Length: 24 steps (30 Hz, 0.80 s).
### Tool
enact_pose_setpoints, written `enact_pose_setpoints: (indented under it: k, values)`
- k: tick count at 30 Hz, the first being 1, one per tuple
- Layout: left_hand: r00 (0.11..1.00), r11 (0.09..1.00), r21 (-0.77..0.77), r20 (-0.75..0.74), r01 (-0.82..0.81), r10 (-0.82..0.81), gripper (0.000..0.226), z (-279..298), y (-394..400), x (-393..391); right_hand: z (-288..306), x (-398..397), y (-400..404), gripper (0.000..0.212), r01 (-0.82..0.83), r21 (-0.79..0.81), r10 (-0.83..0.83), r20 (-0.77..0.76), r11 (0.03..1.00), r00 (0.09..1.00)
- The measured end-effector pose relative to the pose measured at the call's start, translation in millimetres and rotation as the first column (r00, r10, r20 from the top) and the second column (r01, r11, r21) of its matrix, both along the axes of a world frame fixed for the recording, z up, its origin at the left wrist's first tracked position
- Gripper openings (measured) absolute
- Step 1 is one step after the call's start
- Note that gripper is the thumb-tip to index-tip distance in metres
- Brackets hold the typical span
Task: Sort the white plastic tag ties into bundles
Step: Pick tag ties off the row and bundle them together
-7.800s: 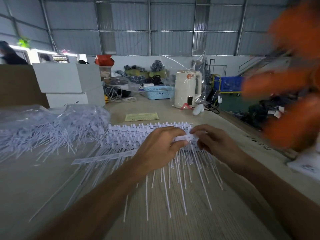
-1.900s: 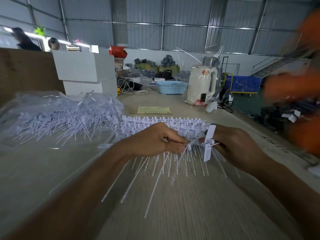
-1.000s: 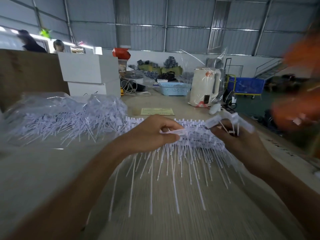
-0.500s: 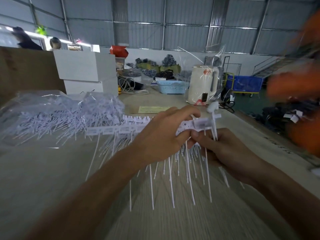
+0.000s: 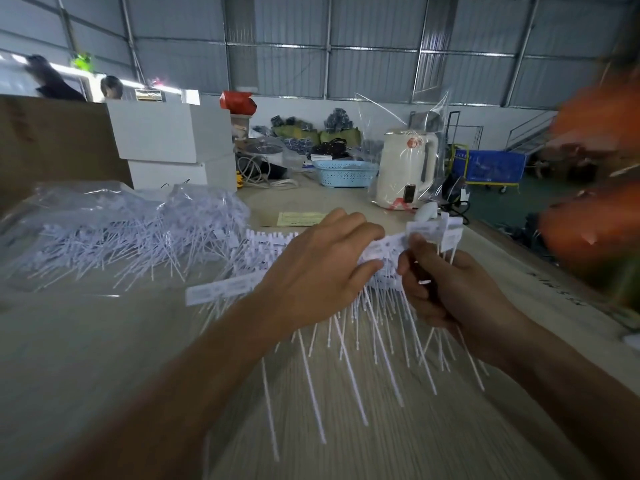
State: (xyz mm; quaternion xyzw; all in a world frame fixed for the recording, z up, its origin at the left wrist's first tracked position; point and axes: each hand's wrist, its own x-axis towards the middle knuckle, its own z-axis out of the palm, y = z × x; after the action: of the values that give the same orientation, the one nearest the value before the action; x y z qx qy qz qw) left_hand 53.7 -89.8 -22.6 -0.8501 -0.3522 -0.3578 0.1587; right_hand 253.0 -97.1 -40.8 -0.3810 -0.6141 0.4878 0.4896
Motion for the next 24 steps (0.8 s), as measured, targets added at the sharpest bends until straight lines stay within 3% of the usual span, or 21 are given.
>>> enact_pose_setpoints:
  k: [3,10,14,18,24]
  values:
    - [1.000,1.000,-0.007,0.002,-0.018,0.018,0.029,1.3,-3.1,2.2,2.2,-1.9,-1.9,0.045,0.026,-0.001,-0.026,0.016,1.000,1.000]
    - [0.986,0.996,0.084,-0.164,0.011,0.003,0.014,0.6,-3.3,0.9,9.5,0.7,-7.8,0.047,0.012,0.154,-0.029,0.114,0.988,0.993]
    - [0.989,0.987,-0.055,-0.012,0.149,-0.150,0.020,1.7,0.6,-0.4,14.9,3.9,-12.9,0.045,0.000,0.319,-0.077,0.231,0.948,0.970]
    - [0.973,0.961,-0.154,0.033,0.231,-0.228,0.023,-0.6,7.0,-3.1,12.4,6.8,-13.0,0.043,-0.033,0.415,-0.119,0.335,0.909,0.935]
    - [0.948,0.888,-0.336,0.164,0.313,-0.272,0.021,-0.8,12.8,-12.0,7.1,15.2,-7.6,0.039,-0.091,0.629,-0.332,0.521,0.772,0.786]
